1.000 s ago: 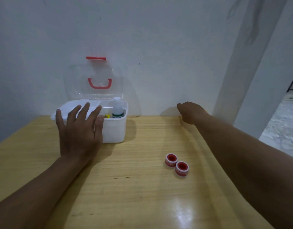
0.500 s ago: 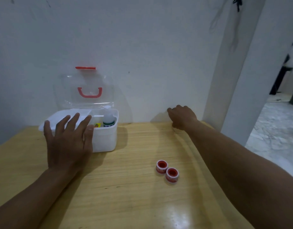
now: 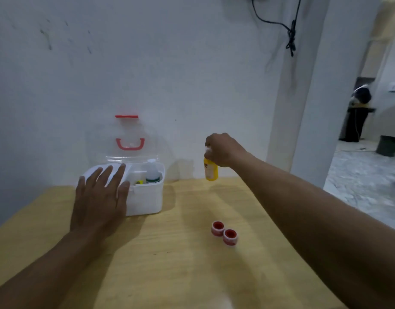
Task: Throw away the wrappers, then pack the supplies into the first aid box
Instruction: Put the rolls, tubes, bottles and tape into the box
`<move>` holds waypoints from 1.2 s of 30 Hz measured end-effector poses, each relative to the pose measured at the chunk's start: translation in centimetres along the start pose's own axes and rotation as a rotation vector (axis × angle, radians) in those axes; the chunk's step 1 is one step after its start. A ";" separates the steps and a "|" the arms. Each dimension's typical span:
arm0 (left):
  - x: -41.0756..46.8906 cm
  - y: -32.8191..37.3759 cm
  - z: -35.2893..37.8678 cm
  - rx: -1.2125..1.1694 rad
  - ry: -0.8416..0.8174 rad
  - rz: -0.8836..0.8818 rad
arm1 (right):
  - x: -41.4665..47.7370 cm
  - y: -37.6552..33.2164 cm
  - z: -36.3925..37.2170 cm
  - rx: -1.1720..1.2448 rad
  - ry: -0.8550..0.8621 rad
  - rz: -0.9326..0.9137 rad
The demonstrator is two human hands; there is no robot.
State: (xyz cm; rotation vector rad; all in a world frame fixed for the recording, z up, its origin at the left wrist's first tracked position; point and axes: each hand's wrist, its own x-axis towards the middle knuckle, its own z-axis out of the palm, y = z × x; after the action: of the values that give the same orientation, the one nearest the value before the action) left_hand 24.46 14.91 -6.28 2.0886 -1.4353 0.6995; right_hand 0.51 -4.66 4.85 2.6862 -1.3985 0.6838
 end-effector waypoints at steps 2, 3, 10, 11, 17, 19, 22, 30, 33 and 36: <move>0.1 -0.2 -0.3 0.009 -0.020 -0.030 | -0.1 -1.5 -1.5 0.077 0.017 -0.014; 0.0 -0.3 -0.4 0.009 -0.036 -0.047 | -0.2 -2.4 -2.2 0.103 0.023 -0.027; -0.8 -1.0 -0.8 -0.051 -0.113 -0.058 | -0.1 -7.9 -5.3 0.219 0.004 -0.151; -0.8 -1.1 -0.9 -0.055 -0.117 -0.059 | -0.1 -8.6 -5.5 0.222 -0.005 -0.171; -1.2 -2.1 -1.6 -0.029 -0.152 -0.101 | -0.2 -11.4 -5.5 0.166 -0.069 -0.277; -1.2 -2.4 -1.6 -0.027 -0.161 -0.093 | -0.1 -12.2 -5.2 0.161 -0.079 -0.291; -1.1 -2.6 -1.6 -0.009 -0.162 -0.084 | 0.2 -13.2 -4.7 0.158 -0.087 -0.313; -1.7 -2.8 -1.2 -0.043 -0.147 -0.093 | 0.3 -14.8 -2.5 0.080 -0.184 -0.344; -1.8 -2.8 -1.1 -0.059 -0.134 -0.096 | 0.0 -14.8 -1.3 0.030 -0.234 -0.342; -1.8 -2.9 -0.9 -0.056 -0.115 -0.093 | 0.0 -14.9 -0.9 0.011 -0.241 -0.332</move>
State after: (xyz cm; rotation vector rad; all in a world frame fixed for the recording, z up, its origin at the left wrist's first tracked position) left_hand 26.53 17.65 -7.11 2.1662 -1.3915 0.5048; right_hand 11.90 4.39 8.11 2.9851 -0.9427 0.3504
